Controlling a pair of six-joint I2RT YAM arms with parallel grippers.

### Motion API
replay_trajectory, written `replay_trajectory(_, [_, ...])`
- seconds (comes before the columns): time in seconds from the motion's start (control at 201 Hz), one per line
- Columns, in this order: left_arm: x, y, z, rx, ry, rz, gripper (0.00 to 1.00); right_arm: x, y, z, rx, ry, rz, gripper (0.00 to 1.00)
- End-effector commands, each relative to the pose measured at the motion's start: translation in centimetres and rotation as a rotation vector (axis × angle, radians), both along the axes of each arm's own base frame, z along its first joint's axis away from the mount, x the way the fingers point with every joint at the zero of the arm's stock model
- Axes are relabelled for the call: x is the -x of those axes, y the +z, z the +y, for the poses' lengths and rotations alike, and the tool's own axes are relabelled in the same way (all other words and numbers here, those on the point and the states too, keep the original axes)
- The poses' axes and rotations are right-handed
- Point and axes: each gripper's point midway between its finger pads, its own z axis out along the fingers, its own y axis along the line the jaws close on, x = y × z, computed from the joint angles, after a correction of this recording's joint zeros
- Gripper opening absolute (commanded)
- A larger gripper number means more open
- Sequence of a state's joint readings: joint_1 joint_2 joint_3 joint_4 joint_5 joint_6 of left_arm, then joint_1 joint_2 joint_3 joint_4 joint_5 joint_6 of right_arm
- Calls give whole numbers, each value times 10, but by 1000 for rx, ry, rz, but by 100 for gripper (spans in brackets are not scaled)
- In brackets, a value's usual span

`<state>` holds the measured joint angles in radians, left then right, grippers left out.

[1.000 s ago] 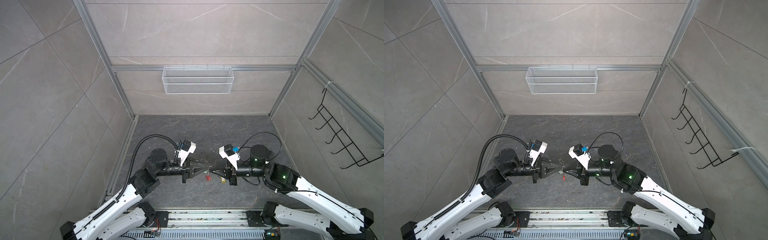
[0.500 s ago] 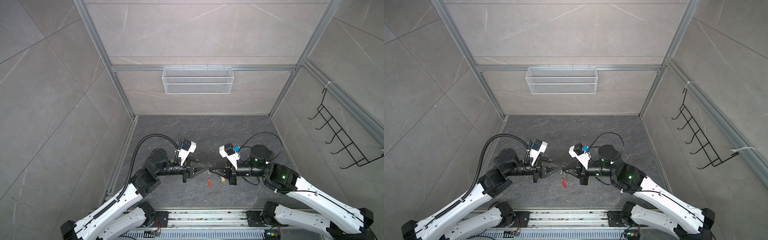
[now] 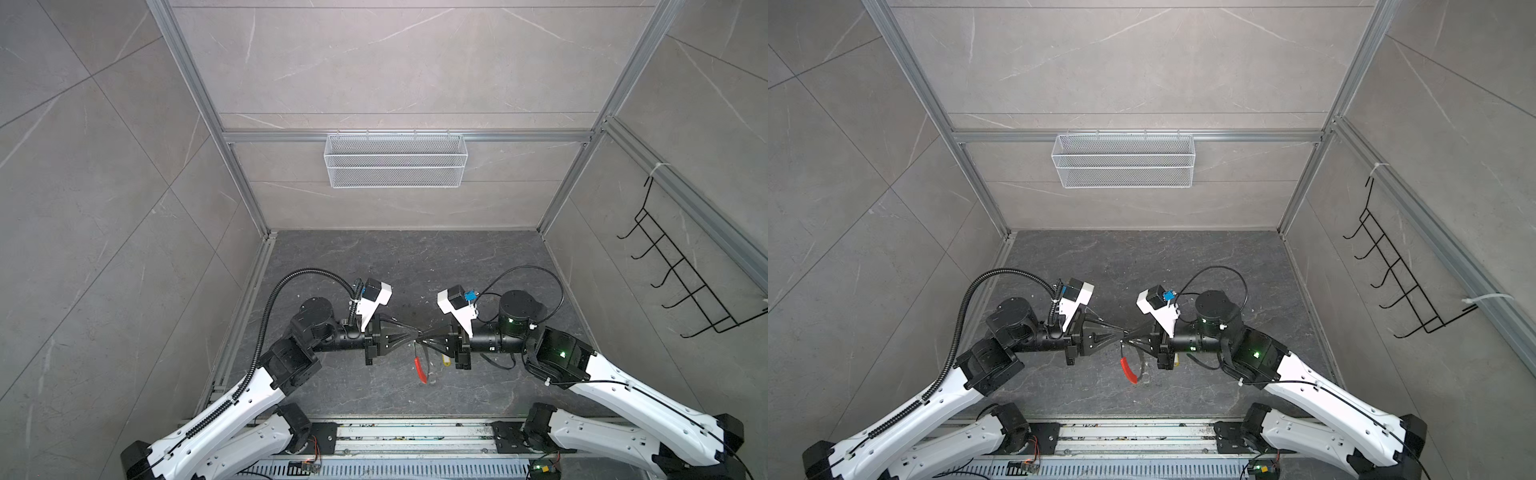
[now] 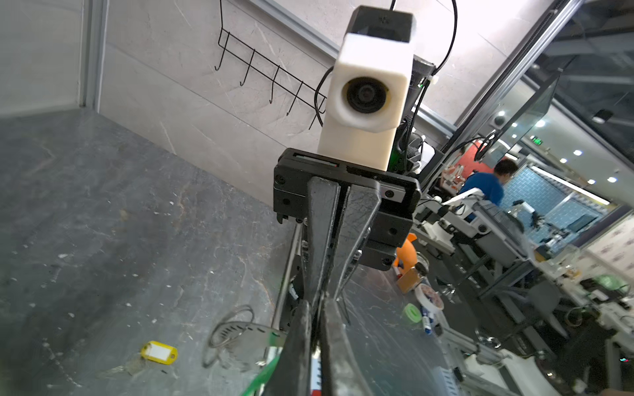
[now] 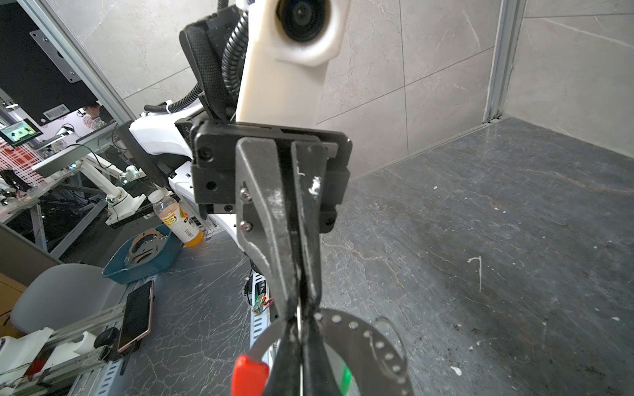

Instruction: Remove the keys from the keyring

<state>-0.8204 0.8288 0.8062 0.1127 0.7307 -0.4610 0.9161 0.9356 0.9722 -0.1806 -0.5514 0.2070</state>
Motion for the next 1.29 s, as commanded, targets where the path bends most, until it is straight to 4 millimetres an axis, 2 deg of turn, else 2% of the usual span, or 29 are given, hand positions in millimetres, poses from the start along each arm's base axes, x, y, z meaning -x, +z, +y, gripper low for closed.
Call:
replay_trajectory(0.0, [16,16,3,45,-65,-35,0,-12,9,2,-36,-50,-27,0])
replay_trajectory(0.05, [16,17,4,37,-52,-36,0,-12,8,1,-31,-53,-27,0])
replay_trajectory(0.1, [16,18,6,31,-40,-44,0,-12,6,0,-26,-56,-27,4])
replay_trajectory(0.294, [14,23,14,-4,11,-47,0,-11,3,-8,-17,-86,-29,31])
replay_trajectory(0.433, [13,25,18,-26,36,-34,0,-11,-3,-19,-18,-130,-32,39])
replay_trajectory(0.578, [11,27,20,-47,57,-10,0,-14,-13,-24,-10,-162,-18,41])
replay_trajectory(0.822, [6,29,25,-59,110,-5,0,-14,-20,-16,-17,-137,13,42])
replay_trajectory(1.006, [9,29,26,-42,107,-35,0,-4,-15,-8,-37,-63,14,44])
replay_trajectory(1.29, [7,30,24,-16,106,-42,0,8,-21,7,-22,0,8,45])
